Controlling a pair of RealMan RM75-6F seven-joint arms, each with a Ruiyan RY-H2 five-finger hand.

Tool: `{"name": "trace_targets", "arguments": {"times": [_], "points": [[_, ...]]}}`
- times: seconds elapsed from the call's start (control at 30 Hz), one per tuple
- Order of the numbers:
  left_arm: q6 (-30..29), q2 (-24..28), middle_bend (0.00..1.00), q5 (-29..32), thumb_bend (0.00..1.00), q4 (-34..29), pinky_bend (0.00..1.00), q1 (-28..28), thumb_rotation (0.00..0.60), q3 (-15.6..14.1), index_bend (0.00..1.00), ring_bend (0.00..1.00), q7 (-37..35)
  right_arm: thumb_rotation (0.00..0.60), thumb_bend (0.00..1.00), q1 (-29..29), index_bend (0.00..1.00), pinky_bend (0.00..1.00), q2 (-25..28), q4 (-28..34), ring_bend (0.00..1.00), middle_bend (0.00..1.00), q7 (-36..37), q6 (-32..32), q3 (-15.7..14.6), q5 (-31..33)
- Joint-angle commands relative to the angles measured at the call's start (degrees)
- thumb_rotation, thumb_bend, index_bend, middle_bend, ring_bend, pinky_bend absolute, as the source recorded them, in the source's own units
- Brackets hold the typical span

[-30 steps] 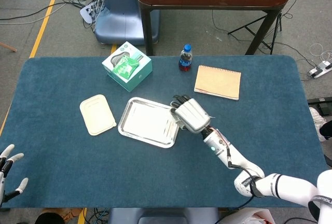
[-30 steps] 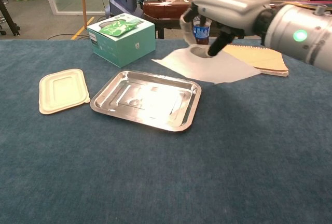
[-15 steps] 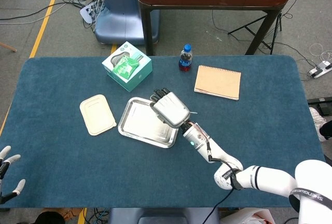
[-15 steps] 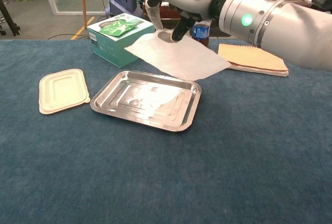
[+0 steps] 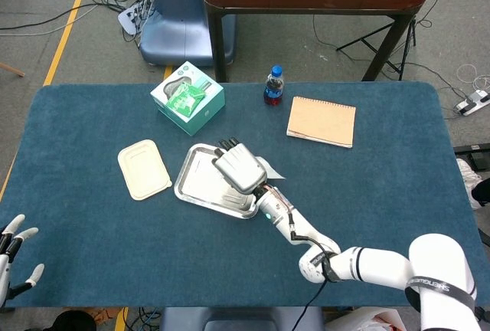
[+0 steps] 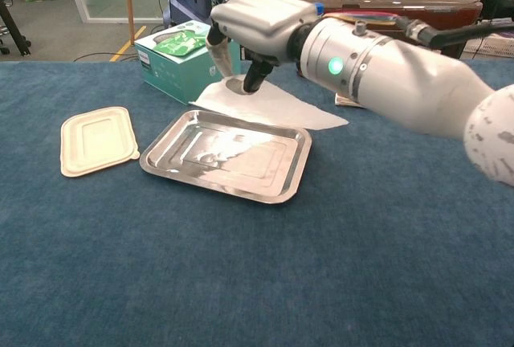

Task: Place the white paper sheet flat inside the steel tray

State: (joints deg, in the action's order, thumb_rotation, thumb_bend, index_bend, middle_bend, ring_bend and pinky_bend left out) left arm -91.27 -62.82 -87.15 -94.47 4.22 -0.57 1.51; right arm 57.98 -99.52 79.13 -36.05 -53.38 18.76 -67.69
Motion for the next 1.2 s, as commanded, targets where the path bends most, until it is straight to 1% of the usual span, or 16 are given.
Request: {"name": "trace_targets", "arguments": {"times": [0.03, 0.37, 0.5, 0.8, 0.9, 1.13, 1.2], "points": [[-0.1, 0.0, 0.09, 0.1, 0.24, 0.1, 0.00, 0.1, 0.600, 0.0, 0.25, 0.10, -0.1, 0.600, 0.48, 1.3, 0.63, 0.33, -1.9, -1.8, 0.24, 0.44, -0.3, 0.5, 0.1, 1.2], [-0.4, 0.1, 0.09, 0.1, 0.24, 0.3, 0.00, 0.5, 0.600, -0.1, 0.25, 0.10, -0.5, 0.600, 0.48, 4.0, 0.63, 0.33, -6.9, -5.9, 0.24, 0.44, -1.0, 1.1, 0.1, 4.5], [-0.3, 0.3, 0.09, -0.3, 0.24, 0.4, 0.00, 0.6, 0.600, -0.4, 0.25, 0.10, -2.2, 0.600, 0.48, 4.7, 0.63, 0.33, -8.6, -7.2, 0.24, 0.44, -1.7, 0.9, 0.2, 6.2], [-0.4, 0.4, 0.09, -0.1, 0.24, 1.1, 0.00, 0.9, 0.600, -0.5, 0.25, 0.10, -3.1, 0.600, 0.46, 5.3, 0.63, 0.33, -10.0, -7.6, 0.24, 0.42, -2.9, 0.7, -0.3, 8.3], [-0.4, 0.3, 0.09, -0.2, 0.24, 1.3, 0.00, 0.9, 0.600, -0.5, 0.25, 0.10, -3.3, 0.600, 0.45, 5.4, 0.59, 0.33, -10.1, -7.6, 0.24, 0.41, -3.4, 0.8, -0.6, 9.0], [-0.3, 0.3, 0.09, -0.3, 0.24, 1.5, 0.00, 0.9, 0.600, -0.5, 0.25, 0.10, -3.4, 0.600, 0.40, 5.7, 0.40, 0.33, -10.5, -7.8, 0.24, 0.37, -3.9, 0.9, -0.6, 10.6], [-0.3, 0.3, 0.09, -0.2, 0.24, 1.5, 0.00, 0.9, 0.600, -0.5, 0.25, 0.10, -3.4, 0.600, 0.37, 6.0, 0.37, 0.33, -10.8, -8.0, 0.23, 0.36, -3.9, 0.9, -0.6, 10.9]]}}
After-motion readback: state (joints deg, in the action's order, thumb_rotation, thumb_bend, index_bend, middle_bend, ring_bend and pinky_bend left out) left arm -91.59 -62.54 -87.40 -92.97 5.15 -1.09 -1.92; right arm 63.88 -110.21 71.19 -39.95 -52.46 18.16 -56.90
